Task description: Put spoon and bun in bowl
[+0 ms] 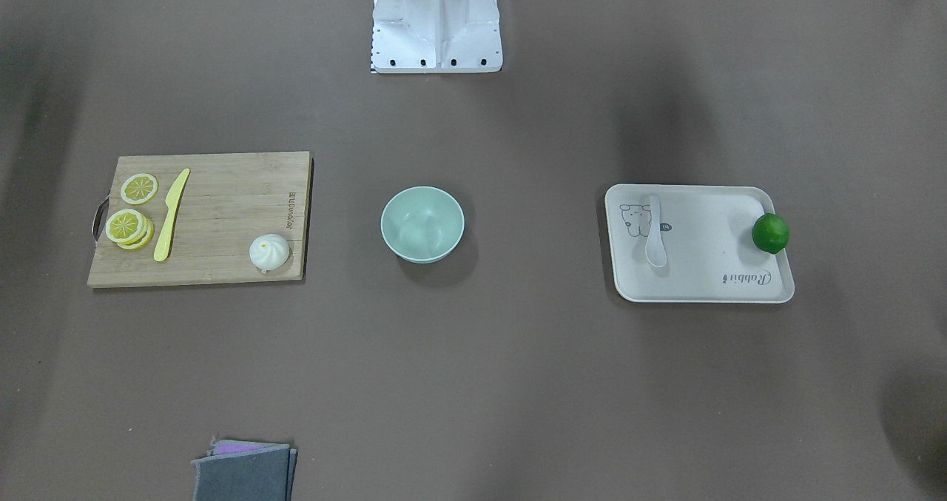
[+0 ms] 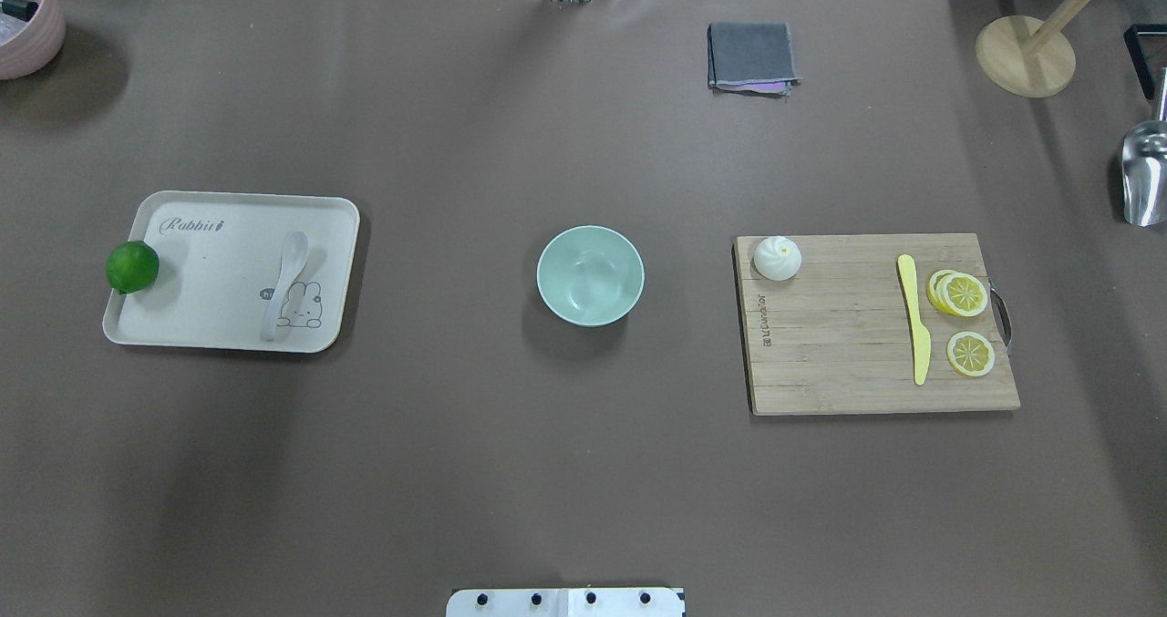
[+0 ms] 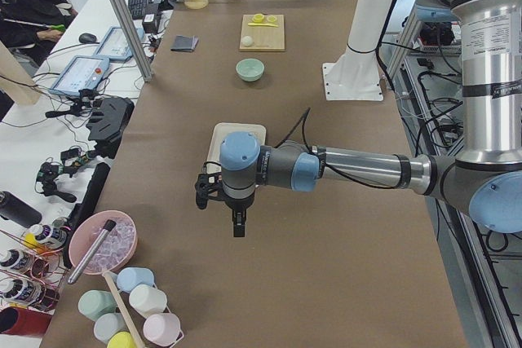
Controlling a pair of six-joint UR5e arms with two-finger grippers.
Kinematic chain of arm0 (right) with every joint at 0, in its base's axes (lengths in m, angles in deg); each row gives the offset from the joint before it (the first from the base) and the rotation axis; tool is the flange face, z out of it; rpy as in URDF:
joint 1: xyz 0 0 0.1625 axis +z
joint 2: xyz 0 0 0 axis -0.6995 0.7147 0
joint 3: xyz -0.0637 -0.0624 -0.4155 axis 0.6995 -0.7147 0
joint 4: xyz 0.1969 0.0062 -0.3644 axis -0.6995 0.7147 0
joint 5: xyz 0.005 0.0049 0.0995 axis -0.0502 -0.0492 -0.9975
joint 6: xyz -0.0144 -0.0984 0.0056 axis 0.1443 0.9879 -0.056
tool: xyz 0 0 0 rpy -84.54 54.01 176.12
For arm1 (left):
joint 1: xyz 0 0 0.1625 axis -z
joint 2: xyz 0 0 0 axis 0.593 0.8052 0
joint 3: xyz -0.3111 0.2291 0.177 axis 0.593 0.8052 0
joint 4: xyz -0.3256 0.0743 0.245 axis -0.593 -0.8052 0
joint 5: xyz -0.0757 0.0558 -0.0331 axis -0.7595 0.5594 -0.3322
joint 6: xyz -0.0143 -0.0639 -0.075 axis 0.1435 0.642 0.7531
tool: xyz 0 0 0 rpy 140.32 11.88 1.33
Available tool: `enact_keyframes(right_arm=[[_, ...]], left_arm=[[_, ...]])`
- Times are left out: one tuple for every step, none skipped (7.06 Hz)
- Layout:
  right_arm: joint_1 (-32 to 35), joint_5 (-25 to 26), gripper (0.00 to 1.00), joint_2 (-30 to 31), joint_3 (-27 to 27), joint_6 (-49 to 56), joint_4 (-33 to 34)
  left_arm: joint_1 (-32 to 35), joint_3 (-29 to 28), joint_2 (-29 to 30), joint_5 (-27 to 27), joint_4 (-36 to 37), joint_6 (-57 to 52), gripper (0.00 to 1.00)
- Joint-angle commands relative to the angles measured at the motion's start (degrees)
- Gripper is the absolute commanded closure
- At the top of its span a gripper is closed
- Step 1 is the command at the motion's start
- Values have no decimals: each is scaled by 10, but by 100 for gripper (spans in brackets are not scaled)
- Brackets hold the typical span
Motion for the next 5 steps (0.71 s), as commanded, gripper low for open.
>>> enact_keyframes(right_arm=[[22,2,0,10,2,1,-1],[26,2,0,18,3,2,-1],[35,-1,0,19,4,2,-1],[36,1,0,20,2,3,-2],[36,0,0,10,1,4,-2]], left_arm=[[1,23,0,-11,-2,5,2],[0,21,1,-10,0,4,2],[1,25,-2,-11,0,4,2],[0,19,1,-12,-2,3,2],[1,15,28,-8,1,4,2]])
